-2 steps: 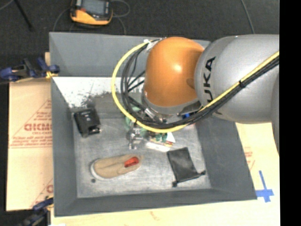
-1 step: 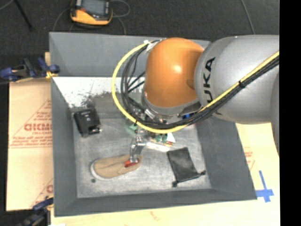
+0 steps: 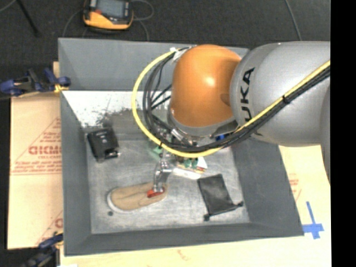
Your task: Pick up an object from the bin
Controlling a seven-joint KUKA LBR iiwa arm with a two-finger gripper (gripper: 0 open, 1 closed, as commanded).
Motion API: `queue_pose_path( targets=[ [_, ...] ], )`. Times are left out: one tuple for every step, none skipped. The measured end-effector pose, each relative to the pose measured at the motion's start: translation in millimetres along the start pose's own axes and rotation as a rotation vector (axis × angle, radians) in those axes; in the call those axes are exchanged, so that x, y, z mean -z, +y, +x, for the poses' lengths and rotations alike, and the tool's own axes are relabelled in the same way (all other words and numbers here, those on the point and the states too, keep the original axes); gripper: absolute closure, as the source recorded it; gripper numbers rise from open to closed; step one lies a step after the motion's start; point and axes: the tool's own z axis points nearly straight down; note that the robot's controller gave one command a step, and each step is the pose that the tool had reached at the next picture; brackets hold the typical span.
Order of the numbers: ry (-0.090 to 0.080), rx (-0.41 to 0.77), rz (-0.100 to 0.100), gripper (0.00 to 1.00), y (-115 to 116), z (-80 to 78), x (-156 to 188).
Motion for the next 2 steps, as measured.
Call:
queue_pose_path(
  targets=[
    [-0.008, 0.054, -0.001, 0.00, -2.7, -0.7, -35.3],
    [-0.015, 0.130, -0.003, 1.00, -9.7, -2.3, -153.4]
  ],
)
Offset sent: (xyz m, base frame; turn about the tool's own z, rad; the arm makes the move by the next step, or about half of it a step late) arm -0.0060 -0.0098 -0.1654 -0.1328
